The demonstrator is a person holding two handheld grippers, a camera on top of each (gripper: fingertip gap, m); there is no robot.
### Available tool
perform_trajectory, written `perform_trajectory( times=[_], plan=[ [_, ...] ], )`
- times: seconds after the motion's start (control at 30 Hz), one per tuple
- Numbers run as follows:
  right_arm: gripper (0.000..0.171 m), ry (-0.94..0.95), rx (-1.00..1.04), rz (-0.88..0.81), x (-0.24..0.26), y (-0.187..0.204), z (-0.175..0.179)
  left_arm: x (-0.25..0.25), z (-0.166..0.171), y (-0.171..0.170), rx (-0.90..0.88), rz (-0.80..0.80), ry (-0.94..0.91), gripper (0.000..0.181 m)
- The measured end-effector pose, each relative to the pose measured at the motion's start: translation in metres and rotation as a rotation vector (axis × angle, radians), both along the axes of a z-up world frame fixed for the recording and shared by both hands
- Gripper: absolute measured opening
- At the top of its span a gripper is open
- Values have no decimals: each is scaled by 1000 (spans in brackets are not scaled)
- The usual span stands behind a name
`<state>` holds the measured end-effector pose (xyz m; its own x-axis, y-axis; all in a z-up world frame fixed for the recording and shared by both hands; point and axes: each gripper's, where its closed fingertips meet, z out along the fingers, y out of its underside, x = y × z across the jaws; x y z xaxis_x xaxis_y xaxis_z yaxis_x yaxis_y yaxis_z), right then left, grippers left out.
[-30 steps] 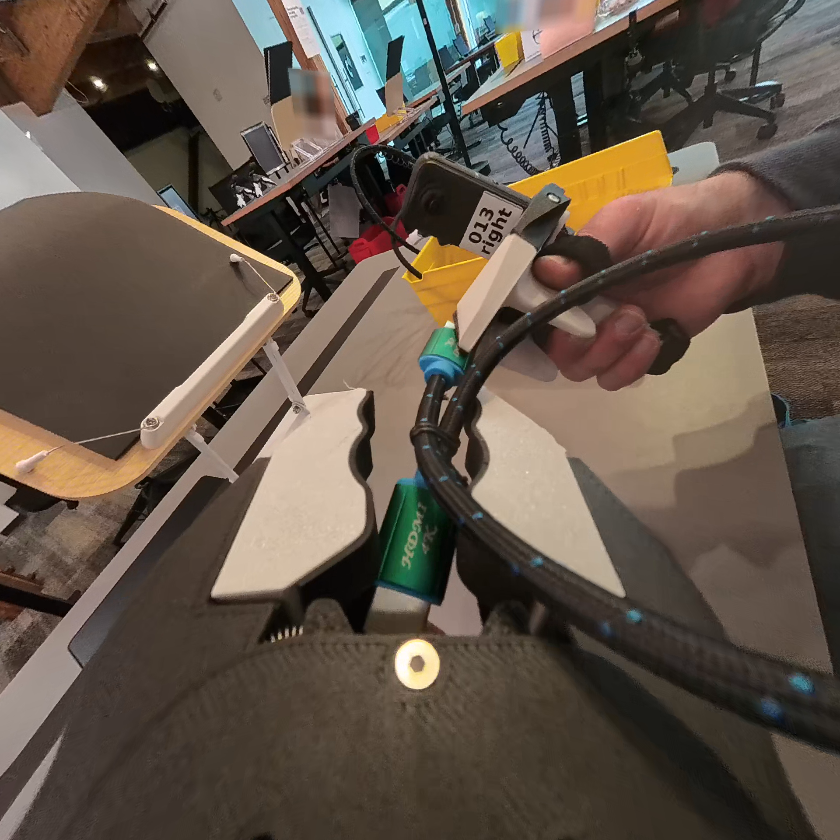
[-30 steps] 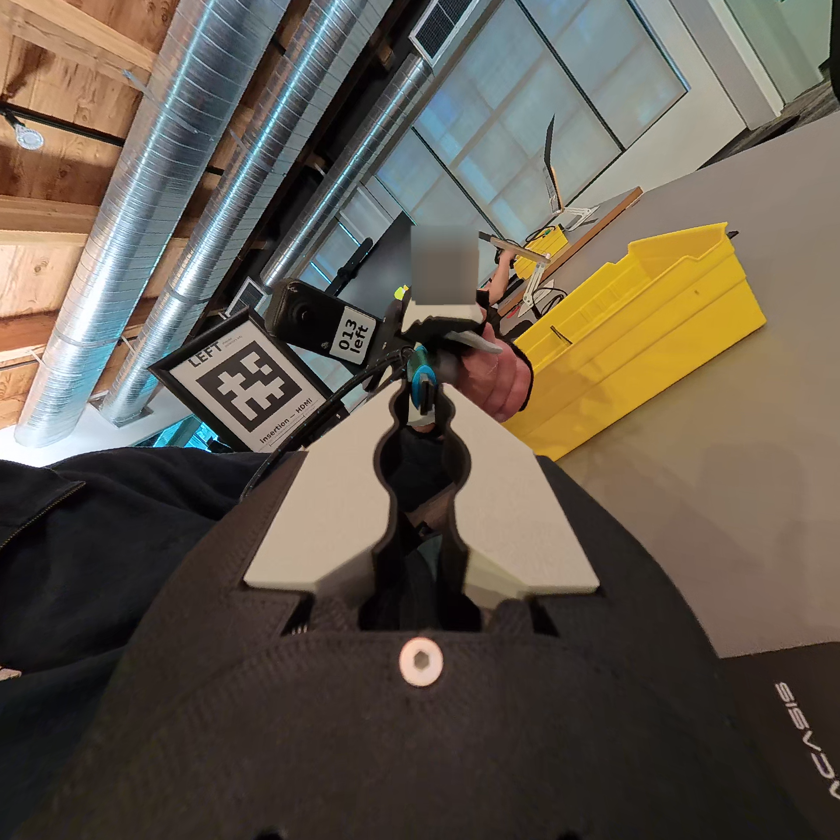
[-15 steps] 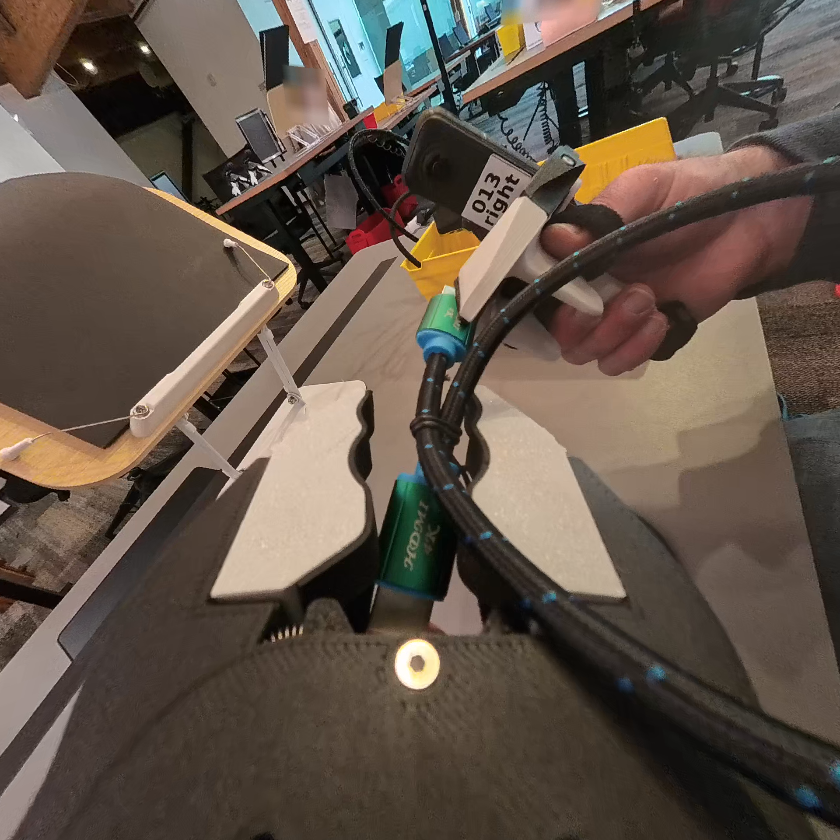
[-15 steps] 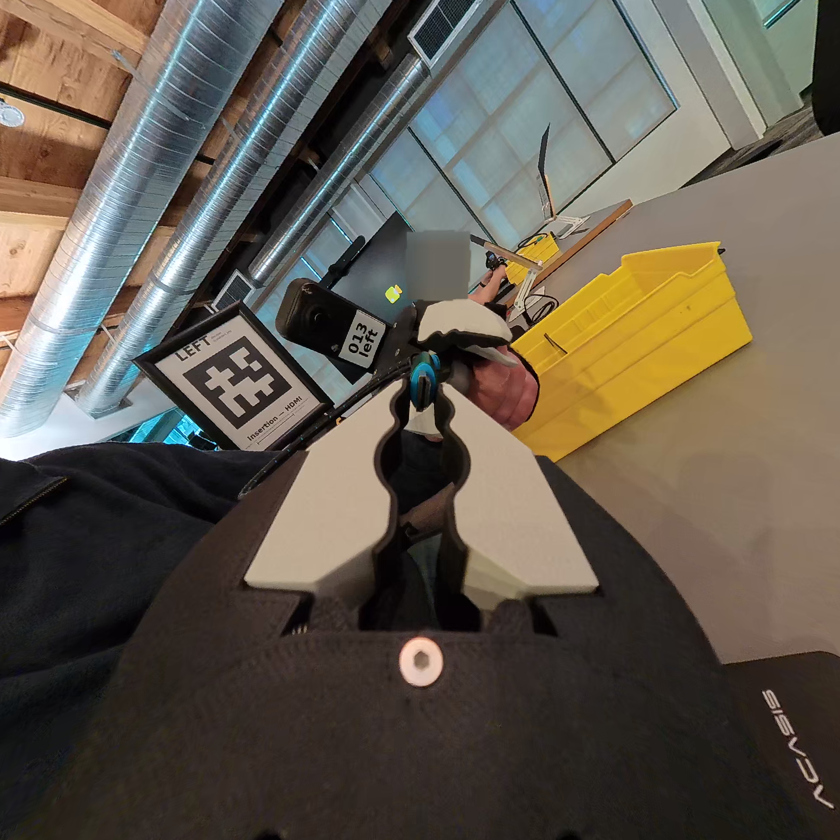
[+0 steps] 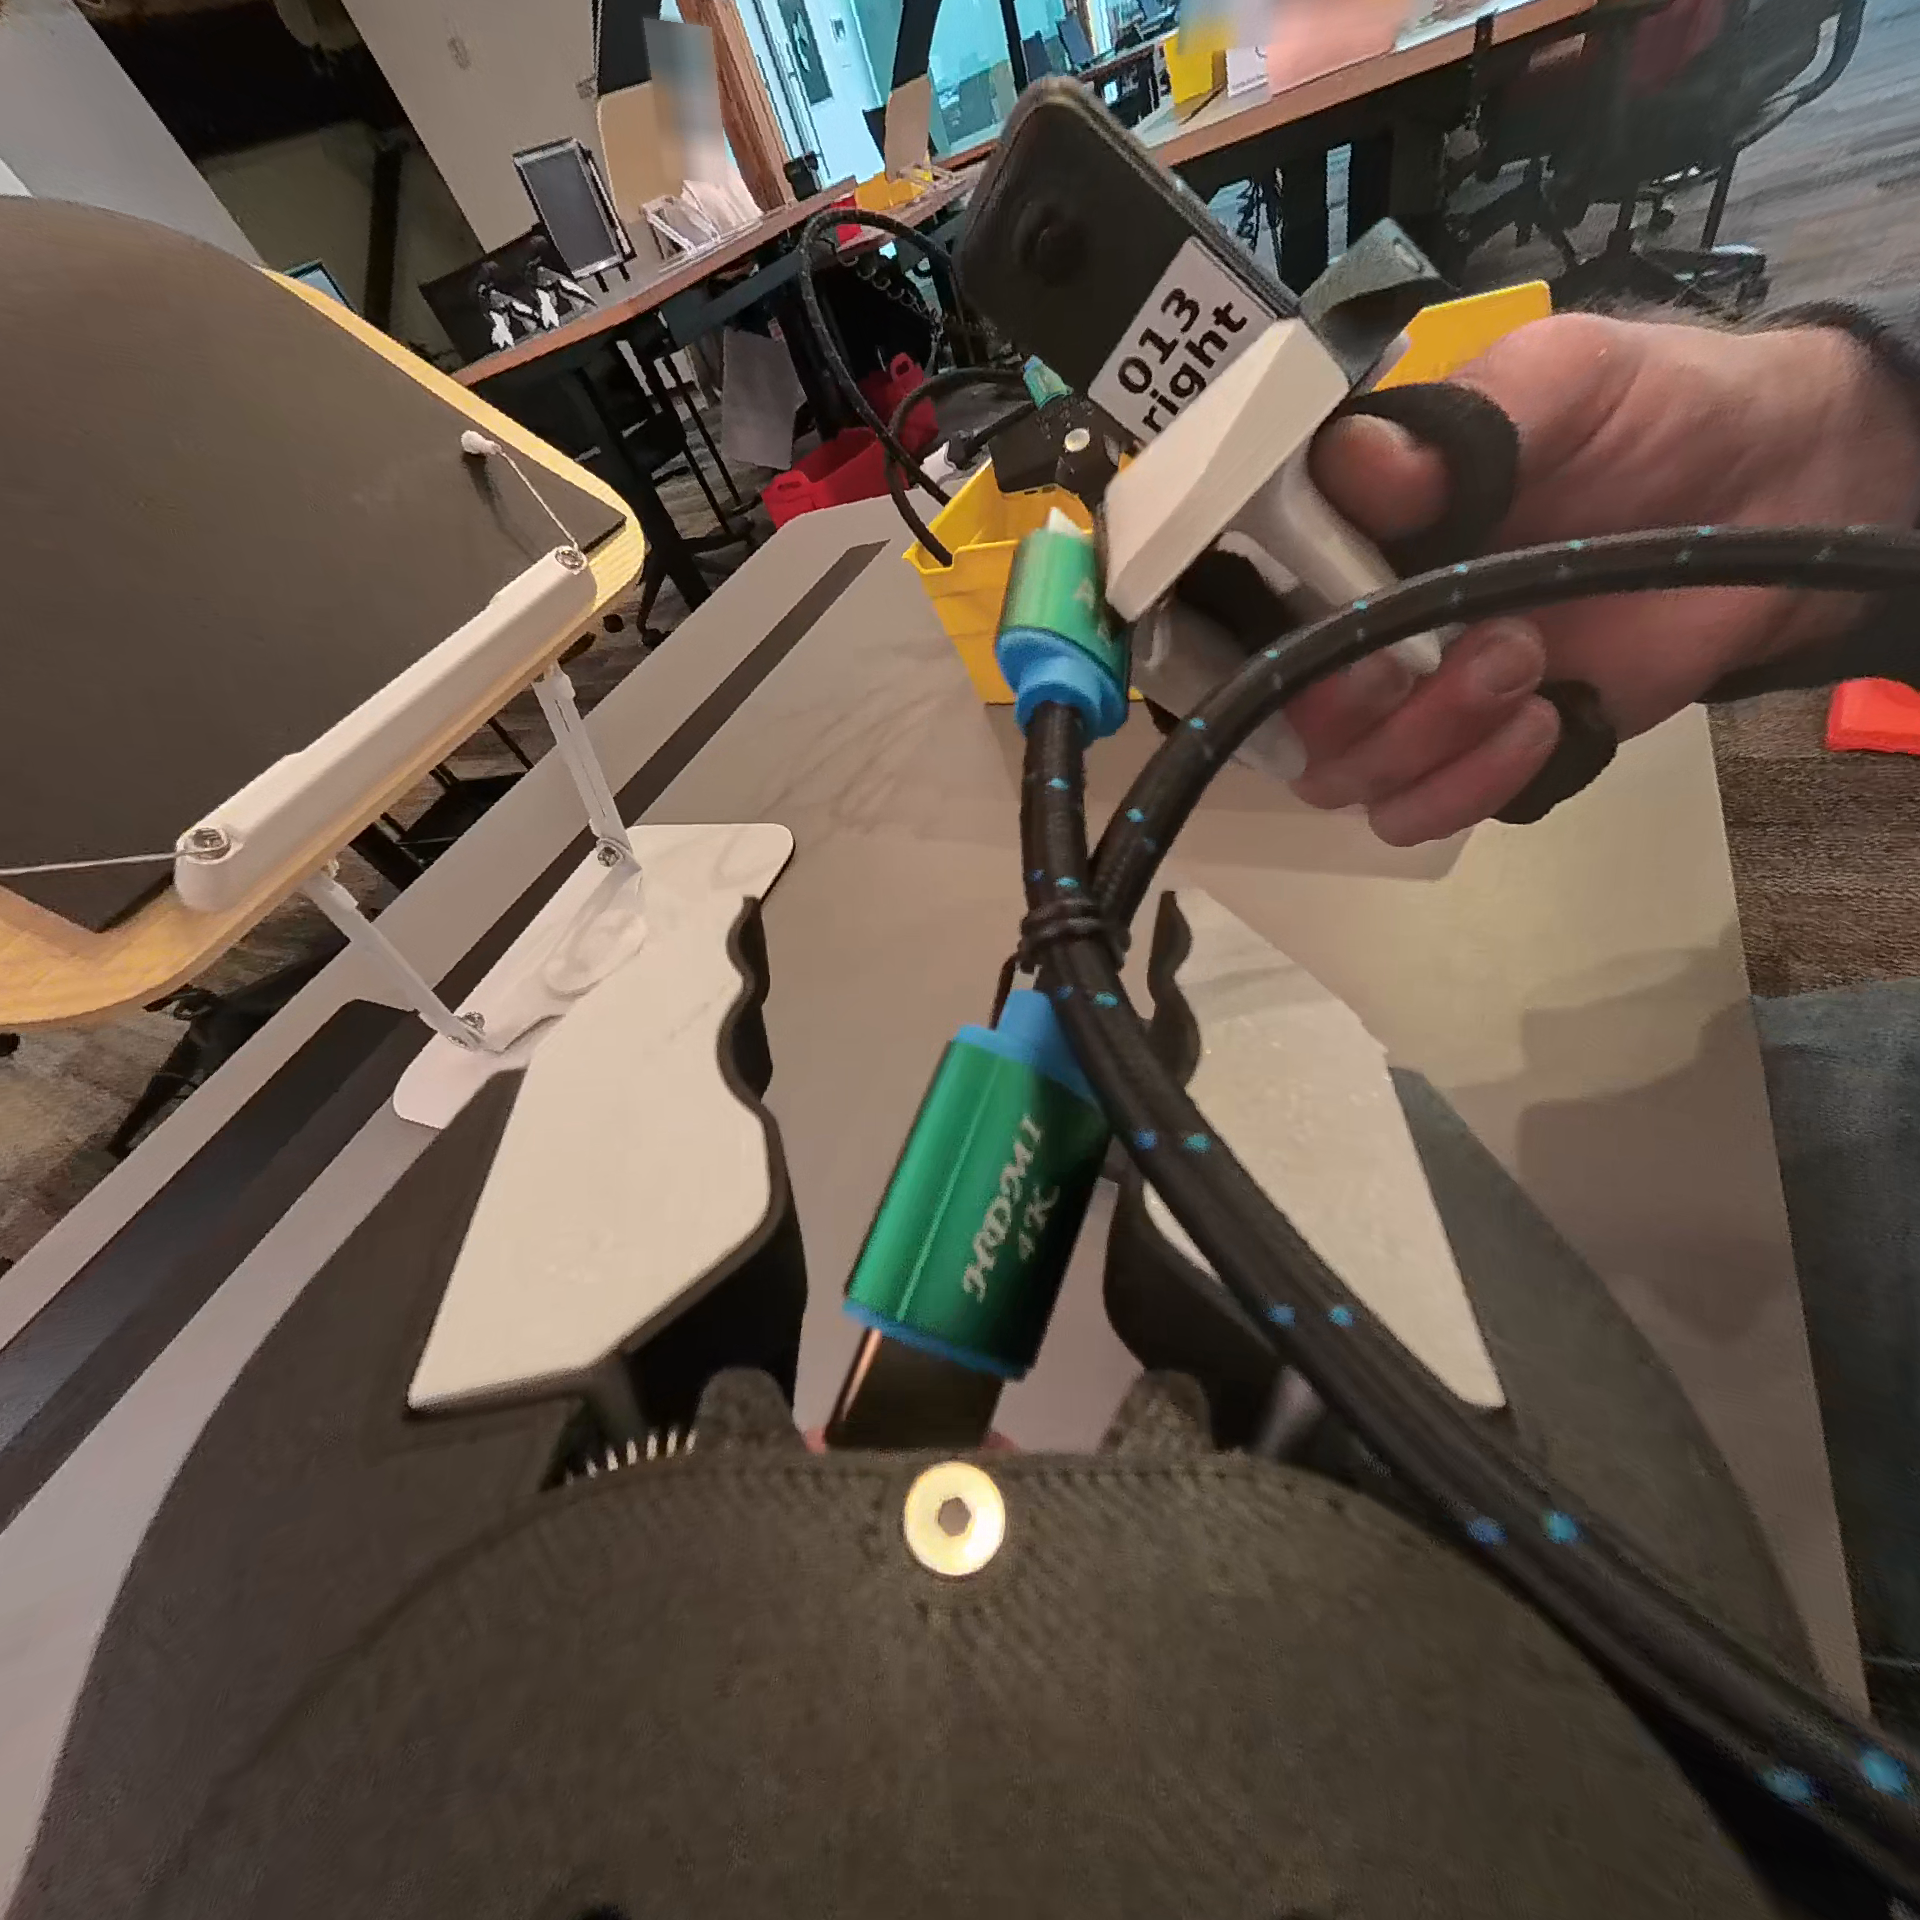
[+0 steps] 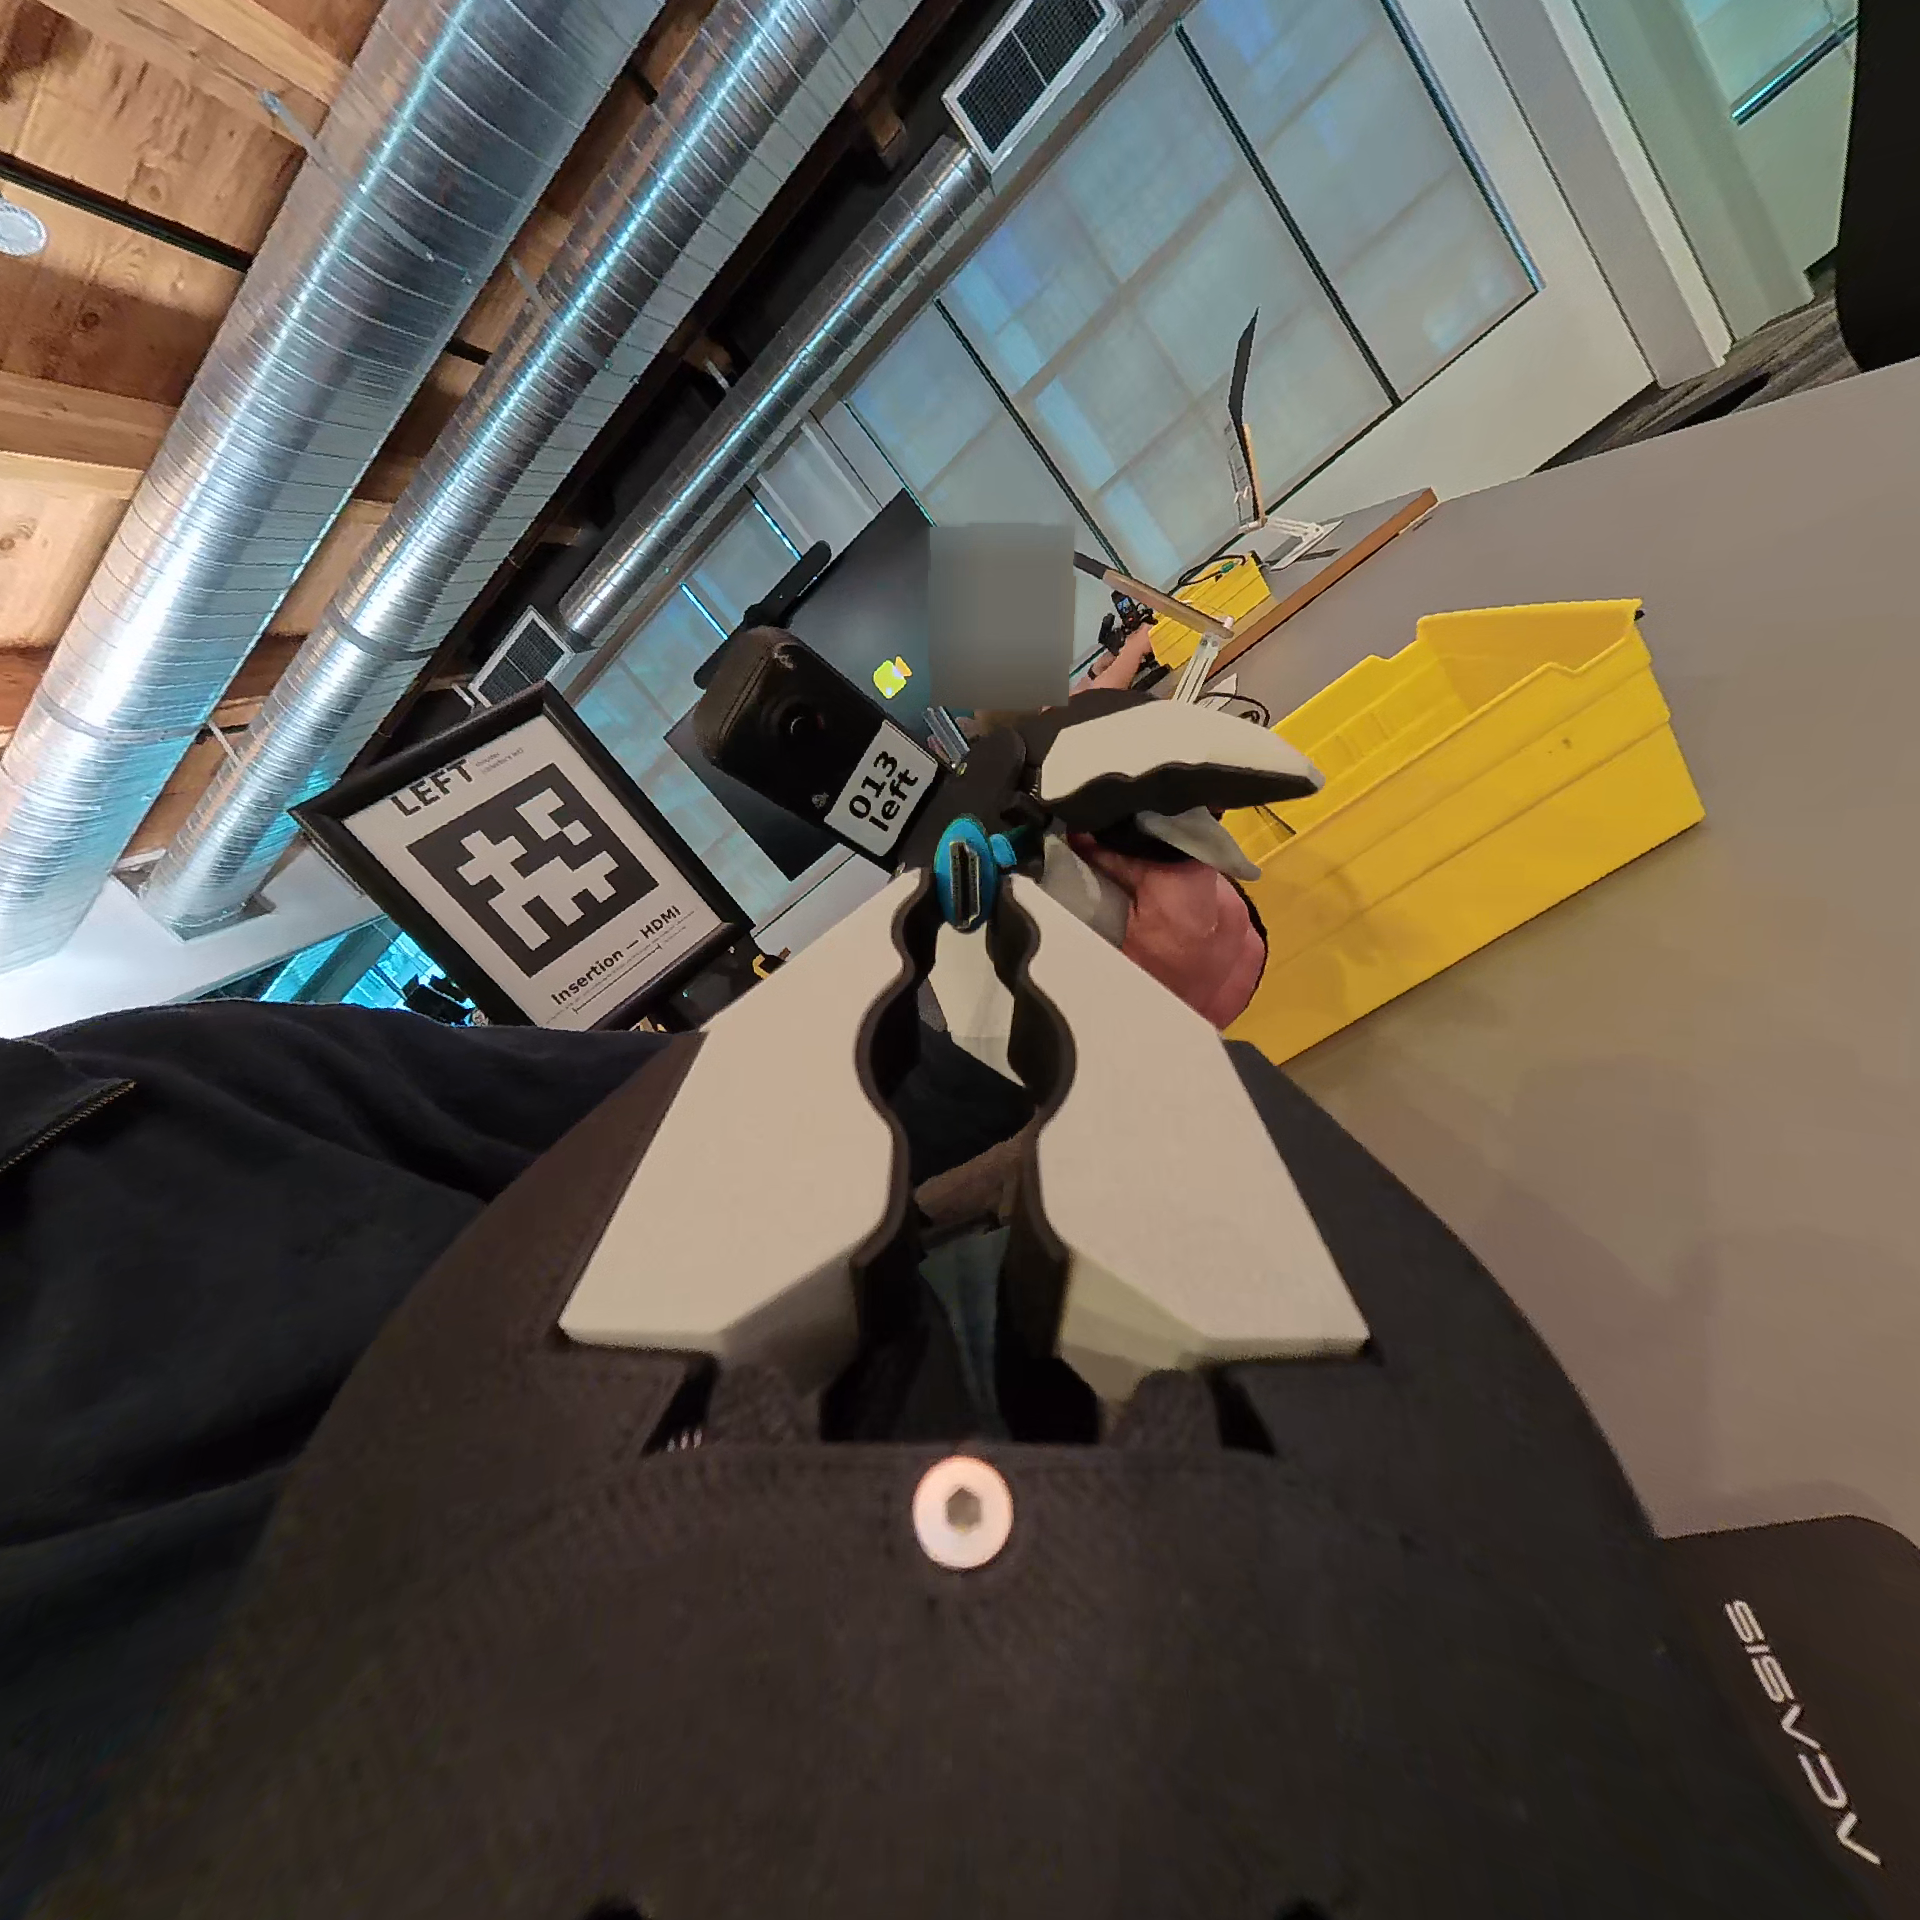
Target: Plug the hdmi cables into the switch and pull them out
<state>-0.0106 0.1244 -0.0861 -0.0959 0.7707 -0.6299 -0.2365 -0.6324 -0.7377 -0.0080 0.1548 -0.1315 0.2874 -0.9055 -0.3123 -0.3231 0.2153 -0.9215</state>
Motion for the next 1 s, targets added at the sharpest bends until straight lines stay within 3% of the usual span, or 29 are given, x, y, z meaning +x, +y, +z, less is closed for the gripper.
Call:
perform_trajectory(
  times=[0.23,0.53,1.0],
  plan=[
    [8,6,7,-10,3,0,3,3,-1,-2,9,2,2,69],
    [8,-8,-28,-4,1,3,-5,4,13,-10,80,-11,-21,44],
    [8,5,-17,-13,-1,0,5,2,9,-3,101,26,11,46]
  ],
)
